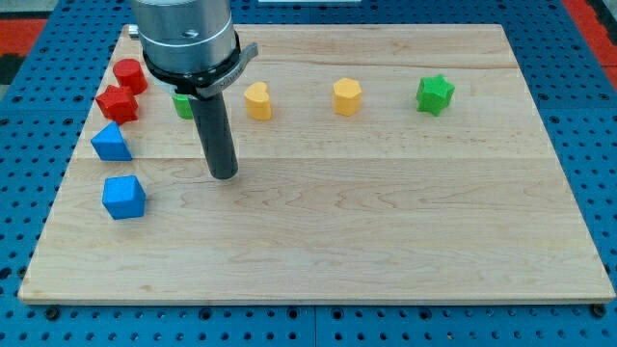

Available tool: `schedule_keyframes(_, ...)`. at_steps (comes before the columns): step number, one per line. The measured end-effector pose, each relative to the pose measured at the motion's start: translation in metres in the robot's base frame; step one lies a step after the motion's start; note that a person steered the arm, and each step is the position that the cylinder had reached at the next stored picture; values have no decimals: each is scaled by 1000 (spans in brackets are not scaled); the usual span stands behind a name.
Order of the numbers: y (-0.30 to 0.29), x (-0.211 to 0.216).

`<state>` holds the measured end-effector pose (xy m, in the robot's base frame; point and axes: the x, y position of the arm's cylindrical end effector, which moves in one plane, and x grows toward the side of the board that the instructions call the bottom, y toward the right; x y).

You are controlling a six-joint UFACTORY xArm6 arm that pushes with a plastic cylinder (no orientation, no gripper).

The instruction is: Put your hand below the green star

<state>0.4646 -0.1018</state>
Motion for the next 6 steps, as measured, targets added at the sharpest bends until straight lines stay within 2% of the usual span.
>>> schedule_keyframes(3,-1,0)
schedule_keyframes(6,38,-13)
